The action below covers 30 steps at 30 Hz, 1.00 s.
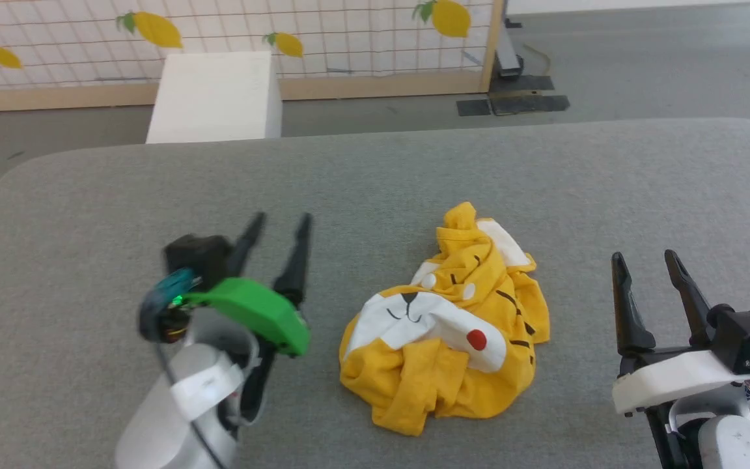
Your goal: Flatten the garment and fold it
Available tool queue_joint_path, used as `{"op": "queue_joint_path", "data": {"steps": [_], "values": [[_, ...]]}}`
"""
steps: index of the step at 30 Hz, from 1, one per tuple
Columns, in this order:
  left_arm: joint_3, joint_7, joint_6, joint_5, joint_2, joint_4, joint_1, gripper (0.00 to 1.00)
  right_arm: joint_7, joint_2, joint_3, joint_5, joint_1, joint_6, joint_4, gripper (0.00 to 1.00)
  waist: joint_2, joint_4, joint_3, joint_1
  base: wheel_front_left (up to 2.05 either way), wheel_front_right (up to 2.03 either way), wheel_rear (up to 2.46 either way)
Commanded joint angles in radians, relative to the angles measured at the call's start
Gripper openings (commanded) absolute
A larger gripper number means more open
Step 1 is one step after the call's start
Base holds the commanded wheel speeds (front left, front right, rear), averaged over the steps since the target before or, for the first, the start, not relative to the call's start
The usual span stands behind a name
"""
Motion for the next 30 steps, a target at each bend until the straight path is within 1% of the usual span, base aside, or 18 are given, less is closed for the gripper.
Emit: {"op": "queue_joint_path", "data": {"steps": [1,3,5,8,11,17,21,26,30], "values": [[0.023,-0.063,0.008,0.019,0.019,-0.007,0.030,1.00,0.005,0.000,-0.002,-0.010,0.012,-0.002,-0.010,1.00,0.0000,0.031,-0.011,0.0001,0.00,0.00,0.00],[0.049,-0.132,0.010,0.030,0.033,-0.009,0.049,1.00,0.011,0.000,-0.002,-0.014,0.013,-0.002,-0.017,1.00,0.0000,0.042,-0.011,0.0001,0.00,0.00,0.00],[0.071,-0.165,0.012,0.045,0.043,-0.012,0.068,1.00,0.018,0.000,-0.001,-0.019,0.012,-0.002,-0.023,1.00,0.0000,0.053,-0.009,0.0001,0.00,0.00,0.00],[0.097,-0.182,0.006,0.074,0.049,-0.017,0.094,1.00,0.033,0.000,0.003,-0.024,0.009,-0.002,-0.028,1.00,0.0000,0.065,-0.004,0.0001,0.00,0.00,0.00],[0.143,-0.185,-0.009,0.114,0.037,-0.048,0.117,1.00,0.086,0.000,-0.004,-0.026,0.002,-0.002,-0.014,1.00,0.0000,0.077,0.006,0.0001,0.00,0.00,0.00],[0.230,-0.185,-0.046,0.177,-0.020,-0.077,0.171,1.00,0.284,0.000,-0.028,-0.027,-0.051,-0.002,0.066,1.00,0.0000,0.096,0.034,0.0001,0.00,0.00,0.00],[0.269,-0.186,-0.072,0.212,-0.056,-0.079,0.179,1.00,0.448,0.000,-0.046,-0.027,-0.115,-0.002,0.147,1.00,0.0000,0.112,0.065,0.0001,0.00,0.00,0.00],[0.304,-0.186,-0.097,0.243,-0.094,-0.081,0.169,1.00,0.652,0.000,-0.034,-0.032,-0.186,-0.002,0.251,1.00,0.0000,0.138,0.103,0.0001,0.00,0.00,0.00],[0.325,-0.186,-0.112,0.259,-0.113,-0.081,0.164,1.00,0.747,0.000,-0.012,-0.037,-0.220,-0.002,0.290,1.00,0.0000,0.149,0.123,0.0001,0.00,0.00,0.00]]}}
